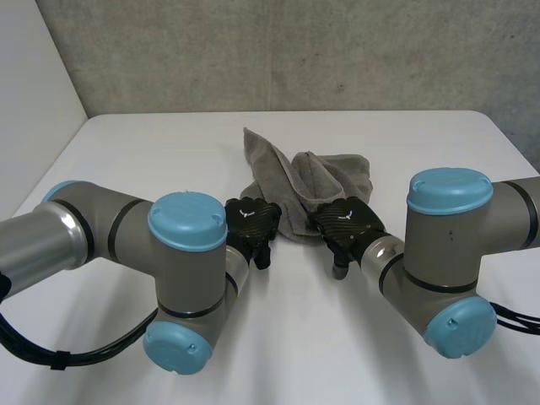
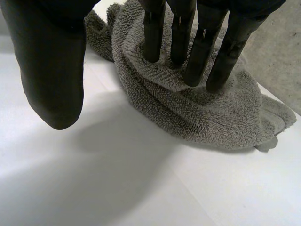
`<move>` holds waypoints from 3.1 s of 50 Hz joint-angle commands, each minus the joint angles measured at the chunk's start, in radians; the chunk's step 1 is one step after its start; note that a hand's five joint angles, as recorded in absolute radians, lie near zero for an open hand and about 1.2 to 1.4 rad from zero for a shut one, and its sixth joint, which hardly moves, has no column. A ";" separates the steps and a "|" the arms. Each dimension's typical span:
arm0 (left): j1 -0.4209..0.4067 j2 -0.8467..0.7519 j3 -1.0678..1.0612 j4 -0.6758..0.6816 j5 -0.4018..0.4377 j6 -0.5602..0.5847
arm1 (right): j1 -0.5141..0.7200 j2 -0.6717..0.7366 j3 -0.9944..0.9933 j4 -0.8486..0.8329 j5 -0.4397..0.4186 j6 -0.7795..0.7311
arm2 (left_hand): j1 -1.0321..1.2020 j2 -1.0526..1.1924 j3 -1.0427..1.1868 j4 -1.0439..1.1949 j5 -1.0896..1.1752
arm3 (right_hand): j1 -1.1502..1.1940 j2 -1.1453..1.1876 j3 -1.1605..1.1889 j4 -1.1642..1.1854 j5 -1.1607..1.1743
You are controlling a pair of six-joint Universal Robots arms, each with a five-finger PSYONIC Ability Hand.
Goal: Fold the towel.
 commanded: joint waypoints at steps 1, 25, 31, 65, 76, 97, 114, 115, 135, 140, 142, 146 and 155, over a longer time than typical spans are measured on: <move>0.065 0.147 -0.123 -0.048 0.121 0.039 | -0.026 -0.070 -0.029 0.063 0.017 -0.041 | -0.573 -0.579 -0.575 -0.570 -0.744 | -0.212 -0.214 -0.246 -0.261 -0.209; 0.065 0.132 -0.123 -0.050 0.118 0.037 | -0.019 -0.008 -0.039 0.041 0.034 -0.103 | -0.444 -0.449 -0.445 -0.441 -0.615 | -0.030 -0.032 -0.064 -0.078 -0.027; 0.068 0.135 -0.146 -0.050 0.116 0.036 | -0.028 -0.008 -0.022 -0.019 0.046 -0.103 | -0.450 -0.455 -0.451 -0.446 -0.621 | -0.033 -0.035 -0.067 -0.081 -0.030; 0.109 0.191 -0.103 -0.041 0.112 0.033 | -0.051 0.383 -0.609 0.159 -0.086 0.150 | -0.535 -0.540 -0.536 -0.532 -0.706 | 0.945 0.943 0.911 0.897 0.948; 0.154 0.251 -0.111 -0.041 0.110 0.031 | -0.036 -0.029 -0.235 0.173 -0.130 0.063 | -0.591 -0.596 -0.592 -0.587 -0.761 | 0.946 0.944 0.913 0.898 0.950; 0.154 0.331 -0.129 -0.036 0.128 0.042 | -0.014 -0.341 0.307 0.402 -0.391 -0.712 | -0.747 -0.752 -0.748 -0.743 -0.917 | 0.946 0.944 0.913 0.898 0.950; 0.057 0.228 -0.066 -0.022 0.374 0.043 | -0.233 -0.573 0.338 0.348 -0.408 -0.345 | -0.747 -0.752 -0.748 -0.743 -0.917 | -0.275 -0.278 -0.309 -0.324 -0.272; 0.044 0.227 -0.066 -0.022 0.380 0.043 | -0.258 -0.591 0.349 0.350 -0.402 -0.344 | -0.747 -0.752 -0.748 -0.743 -0.917 | -0.275 -0.278 -0.309 -0.324 -0.272; 0.031 0.055 0.046 -0.016 0.380 0.210 | -0.448 -0.640 0.442 0.442 -0.407 -0.347 | -0.764 -0.769 -0.765 -0.761 -0.935 | -0.275 -0.278 -0.309 -0.324 -0.272; 0.031 0.016 0.060 -0.030 0.382 0.258 | -0.445 -0.622 0.470 0.443 -0.411 -0.342 | -0.767 -0.772 -0.768 -0.764 -0.938 | -0.275 -0.278 -0.309 -0.324 -0.272; 0.031 -0.011 0.072 -0.048 0.383 0.283 | -0.445 -0.588 0.478 0.443 -0.434 -0.336 | -0.767 -0.772 -0.768 -0.764 -0.938 | -0.275 -0.278 -0.309 -0.324 -0.272; 0.031 -0.040 0.089 -0.064 0.385 0.313 | -0.441 -0.550 0.481 0.442 -0.463 -0.317 | -0.758 -0.764 -0.759 -0.755 -0.929 | -0.275 -0.278 -0.309 -0.324 -0.272; 0.031 -0.069 0.116 -0.077 0.372 0.412 | -0.431 -0.374 0.441 0.417 -0.474 -0.313 | 0.293 0.288 0.292 0.297 0.123 | 0.612 0.610 0.579 0.564 0.616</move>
